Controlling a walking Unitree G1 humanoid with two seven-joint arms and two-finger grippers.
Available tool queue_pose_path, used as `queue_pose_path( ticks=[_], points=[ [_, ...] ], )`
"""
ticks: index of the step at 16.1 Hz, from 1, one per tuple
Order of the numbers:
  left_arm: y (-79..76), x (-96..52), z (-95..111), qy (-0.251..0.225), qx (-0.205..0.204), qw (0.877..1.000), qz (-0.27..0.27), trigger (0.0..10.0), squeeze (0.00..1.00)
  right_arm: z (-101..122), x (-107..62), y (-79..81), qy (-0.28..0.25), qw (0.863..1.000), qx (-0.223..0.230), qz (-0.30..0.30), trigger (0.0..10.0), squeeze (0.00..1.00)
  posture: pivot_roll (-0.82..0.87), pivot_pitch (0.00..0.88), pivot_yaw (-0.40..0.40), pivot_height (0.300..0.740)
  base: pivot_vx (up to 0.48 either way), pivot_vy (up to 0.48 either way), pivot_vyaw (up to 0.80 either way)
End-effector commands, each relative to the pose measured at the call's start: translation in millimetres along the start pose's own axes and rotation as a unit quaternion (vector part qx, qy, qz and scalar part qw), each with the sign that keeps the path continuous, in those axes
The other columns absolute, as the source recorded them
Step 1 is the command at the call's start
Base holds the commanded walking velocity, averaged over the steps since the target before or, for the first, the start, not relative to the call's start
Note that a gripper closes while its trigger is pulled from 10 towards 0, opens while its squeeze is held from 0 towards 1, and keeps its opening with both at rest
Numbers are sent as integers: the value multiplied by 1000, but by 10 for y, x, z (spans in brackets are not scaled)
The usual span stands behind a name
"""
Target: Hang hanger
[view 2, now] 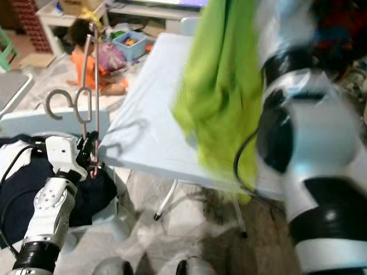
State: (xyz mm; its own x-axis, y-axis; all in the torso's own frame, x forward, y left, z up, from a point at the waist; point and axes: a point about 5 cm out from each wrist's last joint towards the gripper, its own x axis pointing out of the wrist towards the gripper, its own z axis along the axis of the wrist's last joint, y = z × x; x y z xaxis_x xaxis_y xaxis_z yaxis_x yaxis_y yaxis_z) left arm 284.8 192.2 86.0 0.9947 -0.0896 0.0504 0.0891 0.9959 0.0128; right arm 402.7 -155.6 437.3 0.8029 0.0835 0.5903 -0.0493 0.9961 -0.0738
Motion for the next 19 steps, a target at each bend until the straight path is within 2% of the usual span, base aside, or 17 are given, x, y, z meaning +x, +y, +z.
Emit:
queue_pose_path(
  ticks=[1, 3, 4, 5, 6, 7, 8, 9, 10, 11, 13, 14, 15, 16, 17, 19],
  points=[
    [-20, 28, 77, -13, 8, 1000, -1, 10000, 0, 147, 38, -109, -14, 1000, -5, -24, 10000, 0, 63, 0, -97, 740, 0, 0, 0],
    [-27, 5, 86, -14, 9, 1000, 3, 10000, 0, 460, 101, -188, -55, 996, -52, -42, 10000, 0, 68, 0, -106, 740, 0, 0, 0],
    [-39, -1, 84, -13, 9, 1000, 3, 10000, 0, 436, 87, -240, -50, 995, -73, -48, 10000, 0, 68, 0, -109, 740, 0, 0, 0],
    [-57, -6, 65, -10, 8, 1000, 4, 10000, 0, 66, -22, -361, 15, 990, -131, -57, 10000, 0, 62, 0, -104, 740, 0, 0, 0],
    [-66, -8, 55, -7, 8, 1000, 4, 10000, 0, -154, -105, -437, 57, 983, -159, -65, 10000, 0, 62, 0, -104, 740, 0, 0, 0],
    [-86, -5, 40, -1, 10, 1000, -3, 10000, 0, -621, -340, -605, 150, 967, -189, -81, 10000, 0, 55, 0, -97, 740, 0, 0, 0],
    [-108, 3, 26, 4, 13, 1000, -10, 10000, 0, -1065, -665, -811, 244, 948, -167, -116, 10000, 1000, 54, 0, -94, 740, 0, 0, 0],
    [-119, 8, 20, 9, 17, 1000, -15, 10000, 0, -1526, -1123, -1006, 348, 913, -155, -148, 10000, 1000, 52, 0, -89, 740, 0, 0, 0],
    [-119, 10, 13, 13, 19, 1000, -16, 10000, 0, -1698, -1317, -1035, 384, 897, -172, -135, 10000, 1000, 54, 0, -87, 740, 0, 0, 0],
    [-117, 10, 8, 15, 20, 1000, -17, 10000, 0, -1759, -1388, -1035, 393, 893, -182, -125, 10000, 1000, 51, 0, -83, 740, 0, 0, 0],
    [-135, -1, -18, 23, 22, 999, -25, 10000, 0, -1980, -1682, -1044, 423, 880, -192, -95, 10000, 1000, 39, 0, -77, 740, 0, 0, 0],
    [-148, 6, -23, 25, 25, 999, -30, 10000, 0, -2029, -1758, -1035, 423, 883, -189, -75, 10000, 1000, 34, 0, -73, 740, 0, 0, 0],
    [-157, 18, -34, 29, 28, 999, -34, 10000, 0, -2127, -1875, -930, 425, 884, -192, 4, 10000, 1000, 26, 0, -67, 740, 0, 0, 0],
    [-168, 23, -38, 32, 29, 998, -39, 10000, 0, -2181, -1957, -858, 424, 877, -217, 70, 10000, 1000, 20, 0, -61, 740, 0, 0, 0],
    [-195, 28, -44, 36, 31, 998, -49, 10000, 0, -2292, -2158, -794, 453, 852, -216, 146, 10000, 1000, 16, 0, -55, 740, 0, 0, 0],
    [-232, 33, -69, 49, 37, 996, -70, 10000, 0, -2399, -2458, -805, 492, 819, -210, 207, 10000, 1000, 6, 0, -36, 740, 0, 0, 0]
  ],
)
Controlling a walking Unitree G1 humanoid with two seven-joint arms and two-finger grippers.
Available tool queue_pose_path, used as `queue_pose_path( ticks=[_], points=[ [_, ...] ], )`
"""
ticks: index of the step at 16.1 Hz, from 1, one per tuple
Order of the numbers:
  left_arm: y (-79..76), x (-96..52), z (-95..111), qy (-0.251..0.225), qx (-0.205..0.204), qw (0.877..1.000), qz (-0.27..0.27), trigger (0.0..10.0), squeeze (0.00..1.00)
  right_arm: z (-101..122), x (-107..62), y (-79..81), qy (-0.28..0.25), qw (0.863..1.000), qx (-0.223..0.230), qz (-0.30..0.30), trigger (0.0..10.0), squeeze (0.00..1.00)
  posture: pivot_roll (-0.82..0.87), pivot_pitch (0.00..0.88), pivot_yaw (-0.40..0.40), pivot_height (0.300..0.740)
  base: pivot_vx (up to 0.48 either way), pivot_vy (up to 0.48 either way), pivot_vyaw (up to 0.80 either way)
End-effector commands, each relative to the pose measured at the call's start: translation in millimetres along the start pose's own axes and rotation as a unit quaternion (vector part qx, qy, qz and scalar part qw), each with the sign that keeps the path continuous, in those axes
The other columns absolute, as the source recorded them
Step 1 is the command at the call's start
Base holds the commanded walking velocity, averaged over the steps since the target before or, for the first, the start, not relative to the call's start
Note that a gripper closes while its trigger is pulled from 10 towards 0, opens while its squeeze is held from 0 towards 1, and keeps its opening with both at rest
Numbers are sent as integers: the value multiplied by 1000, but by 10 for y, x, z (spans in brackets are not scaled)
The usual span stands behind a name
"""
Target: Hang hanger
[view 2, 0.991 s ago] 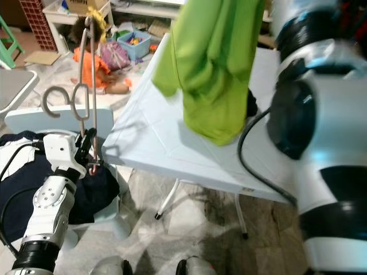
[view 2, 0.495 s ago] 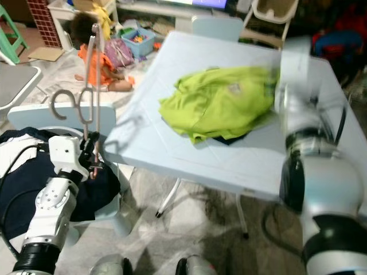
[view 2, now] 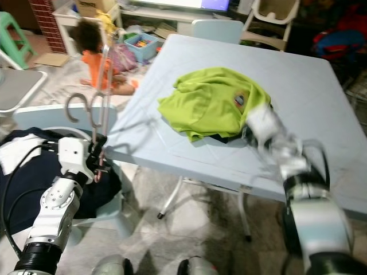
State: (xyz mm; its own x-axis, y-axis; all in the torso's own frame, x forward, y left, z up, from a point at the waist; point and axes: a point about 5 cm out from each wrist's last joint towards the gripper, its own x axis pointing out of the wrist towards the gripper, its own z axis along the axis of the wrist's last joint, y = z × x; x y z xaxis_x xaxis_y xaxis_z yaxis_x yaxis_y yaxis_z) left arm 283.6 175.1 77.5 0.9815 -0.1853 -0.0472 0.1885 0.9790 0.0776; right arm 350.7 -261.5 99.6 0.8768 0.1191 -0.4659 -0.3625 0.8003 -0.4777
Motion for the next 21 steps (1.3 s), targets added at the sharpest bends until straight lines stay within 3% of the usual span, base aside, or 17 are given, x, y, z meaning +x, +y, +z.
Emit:
queue_pose_path(
  ticks=[1, 3, 4, 6, 7, 9, 10, 11, 12, 13, 15, 17, 18, 19, 20, 21],
  points=[
    [-61, 41, 23, 2, 8, 1000, -24, 10000, 0, -21, -36, -20, 3, 999, -27, 28, 10000, 1000, 4, 0, -30, 740, 0, 0, 0],
    [-61, 47, 29, 2, 9, 1000, -29, 10000, 0, -111, -76, 23, 11, 997, -35, 64, 10000, 1000, -2, 0, -17, 740, 0, 0, 0],
    [-44, 62, 36, 4, 10, 999, -32, 10000, 0, -160, -145, 8, 13, 993, -70, 99, 10000, 1000, -10, 0, 4, 740, 0, 0, 0],
    [-30, 73, 43, 5, 12, 999, -35, 10000, 0, -139, -197, -8, 2, 988, -80, 131, 10000, 1000, -11, 0, 16, 740, 0, 0, 0],
    [-14, 71, 52, 7, 14, 999, -38, 10000, 0, -3, -304, 15, -52, 977, -52, 202, 10000, 1000, -11, 0, 20, 740, 0, 0, 0],
    [-8, 64, 46, 9, 15, 999, -37, 10000, 0, 67, -384, 89, -86, 964, -32, 251, 10000, 1000, -9, 0, 21, 740, 0, 0, 0],
    [1, 44, 32, 13, 11, 999, -32, 10000, 0, 196, -464, 231, -136, 942, 20, 306, 10000, 1000, -1, 0, 24, 740, 0, 0, 0],
    [6, 25, 18, 16, 5, 999, -28, 10000, 0, 267, -503, 320, -159, 929, 45, 332, 10000, 1000, -2, 0, 32, 740, 0, 0, 0],
    [-11, -32, -29, 25, -4, 999, -28, 10000, 0, 390, -567, 519, -198, 900, 85, 379, 10000, 1000, 4, 4, 30, 740, 0, 0, 0],
    [-17, -41, -37, 27, -4, 999, -29, 10000, 0, 404, -577, 546, -202, 896, 89, 385, 10000, 1000, 4, 4, 30, 740, 0, 0, 0],
    [-33, -109, -63, 31, -2, 999, -34, 10000, 0, 521, -509, 818, -224, 879, 131, 401, 10000, 1000, 17, 25, 20, 740, 0, 0, 0],
    [-30, -131, -71, 34, -4, 999, -34, 10000, 0, 647, -449, 943, -239, 875, 156, 392, 10000, 1000, 21, 36, 12, 740, 0, 0, 0],
    [-38, -156, -80, 36, -6, 999, -33, 10000, 0, 807, -341, 1138, -246, 877, 163, 380, 10000, 1000, 30, 47, 2, 740, 0, 0, 0],
    [-46, -167, -82, 36, -7, 999, -32, 10000, 0, 870, -279, 1208, -245, 885, 159, 364, 10000, 1000, 33, 50, 0, 740, 0, 0, 0],
    [-65, -185, -79, 36, -8, 999, -32, 10000, 0, 956, -93, 1265, -222, 911, 164, 306, 10000, 1000, 40, 56, -6, 740, 0, 0, 0],
    [-77, -205, -79, 37, -10, 999, -32, 10000, 0, 1015, 84, 1192, -194, 940, 177, 219, 10000, 1000, 43, 69, -12, 740, 0, 0, 0]
  ],
)
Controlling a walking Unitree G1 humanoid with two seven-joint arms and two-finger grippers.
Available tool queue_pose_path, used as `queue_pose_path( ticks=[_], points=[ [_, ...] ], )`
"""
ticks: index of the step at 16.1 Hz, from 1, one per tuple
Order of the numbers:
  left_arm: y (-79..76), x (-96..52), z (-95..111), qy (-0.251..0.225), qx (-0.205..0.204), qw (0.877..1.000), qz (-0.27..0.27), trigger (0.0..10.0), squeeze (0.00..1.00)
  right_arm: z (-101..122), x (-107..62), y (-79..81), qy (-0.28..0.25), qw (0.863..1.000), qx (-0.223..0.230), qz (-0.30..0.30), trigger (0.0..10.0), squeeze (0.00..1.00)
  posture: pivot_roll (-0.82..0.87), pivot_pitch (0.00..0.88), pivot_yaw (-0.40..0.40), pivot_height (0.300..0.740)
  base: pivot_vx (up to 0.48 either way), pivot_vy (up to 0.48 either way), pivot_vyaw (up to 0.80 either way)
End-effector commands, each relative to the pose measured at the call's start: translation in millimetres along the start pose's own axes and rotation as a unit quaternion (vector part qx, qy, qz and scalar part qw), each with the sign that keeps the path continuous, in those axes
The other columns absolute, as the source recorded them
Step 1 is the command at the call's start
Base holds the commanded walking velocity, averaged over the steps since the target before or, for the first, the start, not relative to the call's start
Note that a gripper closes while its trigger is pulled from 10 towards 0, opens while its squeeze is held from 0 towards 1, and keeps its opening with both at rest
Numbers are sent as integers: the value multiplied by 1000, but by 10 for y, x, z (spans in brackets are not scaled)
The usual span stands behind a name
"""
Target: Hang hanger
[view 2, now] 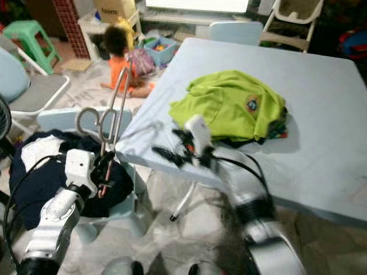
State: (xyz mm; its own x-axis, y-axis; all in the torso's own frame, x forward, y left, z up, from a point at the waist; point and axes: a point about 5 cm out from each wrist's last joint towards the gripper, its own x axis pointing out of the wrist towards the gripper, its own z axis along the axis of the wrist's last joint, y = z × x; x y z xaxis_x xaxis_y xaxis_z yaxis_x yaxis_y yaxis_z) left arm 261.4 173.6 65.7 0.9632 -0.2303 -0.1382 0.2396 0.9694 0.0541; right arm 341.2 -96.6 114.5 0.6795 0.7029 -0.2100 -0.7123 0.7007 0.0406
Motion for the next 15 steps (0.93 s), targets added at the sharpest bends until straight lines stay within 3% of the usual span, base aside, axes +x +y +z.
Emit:
queue_pose_path(
  ticks=[1, 3, 5, 9, 11, 12, 14, 15],
  points=[
    [-19, -14, 40, -6, -2, 1000, -4, 10000, 0, 23, 16, -191, 13, 995, -12, -96, 10000, 1000, 45, 74, -15, 740, 0, 0, 0],
    [-29, -36, 30, -5, -3, 1000, -3, 10000, 0, 5, 9, -311, 37, 988, -16, -148, 10000, 1000, 48, 77, -18, 740, 0, 0, 0],
    [-34, -55, 33, -2, -4, 1000, -1, 10000, 0, -41, -50, -490, 63, 970, 1, -236, 10000, 1000, 49, 78, -21, 740, 0, 0, 0],
    [-17, -59, 54, -2, -4, 1000, 5, 10000, 0, -319, -498, -941, 106, 878, 148, -443, 10000, 1000, 58, 77, -29, 740, 0, 0, 0],
    [-8, -66, 56, -1, -3, 1000, 7, 10000, 0, -324, -698, -1093, 88, 839, 175, -508, 10000, 1000, 59, 77, -29, 740, 0, 0, 0],
    [0, -66, 56, 0, -3, 1000, 8, 10000, 0, -276, -743, -1147, 69, 826, 184, -528, 10000, 984, 63, 74, -29, 740, 0, 0, 0],
    [13, -54, 66, -1, -1, 1000, 10, 10000, 0, -113, -688, -1174, 23, 832, 189, -522, 10000, 945, 63, 66, -28, 740, 0, 0, 0],
    [16, -40, 73, -1, 0, 1000, 10, 10000, 0, -61, -611, -1138, 9, 848, 186, -497, 10000, 859, 62, 61, -29, 740, 0, 0, 0]
  ],
)
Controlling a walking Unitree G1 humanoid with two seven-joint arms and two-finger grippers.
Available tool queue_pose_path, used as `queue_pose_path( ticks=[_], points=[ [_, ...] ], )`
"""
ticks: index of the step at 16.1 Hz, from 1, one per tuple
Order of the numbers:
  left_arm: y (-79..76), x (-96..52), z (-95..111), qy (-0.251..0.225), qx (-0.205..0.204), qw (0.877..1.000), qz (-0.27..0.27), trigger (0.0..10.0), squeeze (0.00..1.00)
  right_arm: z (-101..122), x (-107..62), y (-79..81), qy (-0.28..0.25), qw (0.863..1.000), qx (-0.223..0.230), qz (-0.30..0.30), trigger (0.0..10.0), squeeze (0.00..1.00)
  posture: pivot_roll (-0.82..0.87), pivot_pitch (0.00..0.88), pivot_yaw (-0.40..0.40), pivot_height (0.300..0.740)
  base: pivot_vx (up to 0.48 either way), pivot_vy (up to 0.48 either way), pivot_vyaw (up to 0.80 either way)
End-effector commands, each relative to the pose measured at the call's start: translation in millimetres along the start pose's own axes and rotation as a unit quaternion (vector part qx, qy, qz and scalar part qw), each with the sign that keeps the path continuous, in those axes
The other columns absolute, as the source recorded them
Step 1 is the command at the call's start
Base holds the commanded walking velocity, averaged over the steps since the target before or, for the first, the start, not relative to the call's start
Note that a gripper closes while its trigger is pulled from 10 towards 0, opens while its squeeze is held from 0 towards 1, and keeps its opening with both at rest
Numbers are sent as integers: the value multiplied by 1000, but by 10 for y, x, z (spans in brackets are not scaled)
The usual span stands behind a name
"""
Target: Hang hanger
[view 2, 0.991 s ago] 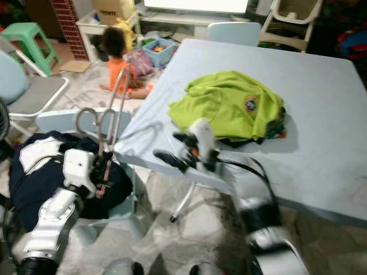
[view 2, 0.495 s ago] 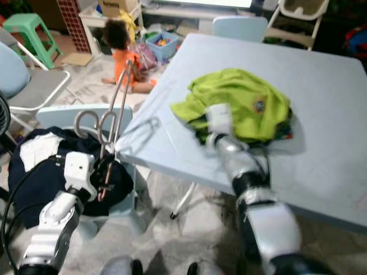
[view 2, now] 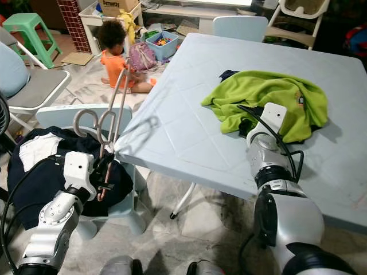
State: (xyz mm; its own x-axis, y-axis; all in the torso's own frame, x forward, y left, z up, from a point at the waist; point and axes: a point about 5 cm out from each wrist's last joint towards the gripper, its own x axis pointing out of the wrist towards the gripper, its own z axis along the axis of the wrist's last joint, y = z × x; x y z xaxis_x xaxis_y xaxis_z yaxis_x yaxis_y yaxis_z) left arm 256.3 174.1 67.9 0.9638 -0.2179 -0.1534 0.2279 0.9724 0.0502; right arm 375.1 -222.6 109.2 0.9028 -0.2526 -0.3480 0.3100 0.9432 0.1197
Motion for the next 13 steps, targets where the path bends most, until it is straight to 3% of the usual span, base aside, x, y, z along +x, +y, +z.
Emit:
queue_pose_path(
  ticks=[1, 2, 3, 5, 7, 8, 11, 13],
  points=[
    [19, 35, 72, -10, 6, 1000, 3, 10000, 0, 95, -11, 179, -30, 997, -18, 62, 10000, 212, 60, 54, -27, 740, 0, 0, 0],
    [18, 42, 74, -9, 6, 1000, 1, 10000, 0, 86, -20, 191, -38, 996, -34, 78, 10000, 0, 59, 50, -26, 740, 0, 0, 0],
    [20, 53, 73, -8, 7, 1000, -2, 10000, 0, 64, -35, 191, -49, 993, -55, 96, 10000, 0, 51, 43, -22, 740, 0, 0, 0],
    [5, 79, 41, 3, 12, 1000, -27, 10000, 0, -90, -139, -7, -82, 982, -107, 130, 10000, 0, 25, 17, -10, 740, 0, 0, 0],
    [-26, 108, 82, -8, 8, 999, -34, 10000, 0, -158, -243, -89, -110, 975, -131, 145, 10000, 0, 12, 0, -5, 740, 0, 0, 0],
    [-71, 129, 134, -17, 13, 999, -37, 10000, 0, -172, -381, -126, -150, 967, -133, 156, 10000, 0, 6, 0, 0, 740, 0, 0, 0],
    [-135, 105, 163, -31, 29, 998, -37, 10000, 0, -148, -561, -158, -194, 964, -122, 138, 10000, 0, -2, 0, 6, 740, 0, 0, 0],
    [-182, 77, 170, -39, 17, 999, -23, 10000, 0, -217, -710, -250, -207, 967, -110, 99, 10000, 0, -8, 0, 13, 740, 0, 0, 0]
  ],
)
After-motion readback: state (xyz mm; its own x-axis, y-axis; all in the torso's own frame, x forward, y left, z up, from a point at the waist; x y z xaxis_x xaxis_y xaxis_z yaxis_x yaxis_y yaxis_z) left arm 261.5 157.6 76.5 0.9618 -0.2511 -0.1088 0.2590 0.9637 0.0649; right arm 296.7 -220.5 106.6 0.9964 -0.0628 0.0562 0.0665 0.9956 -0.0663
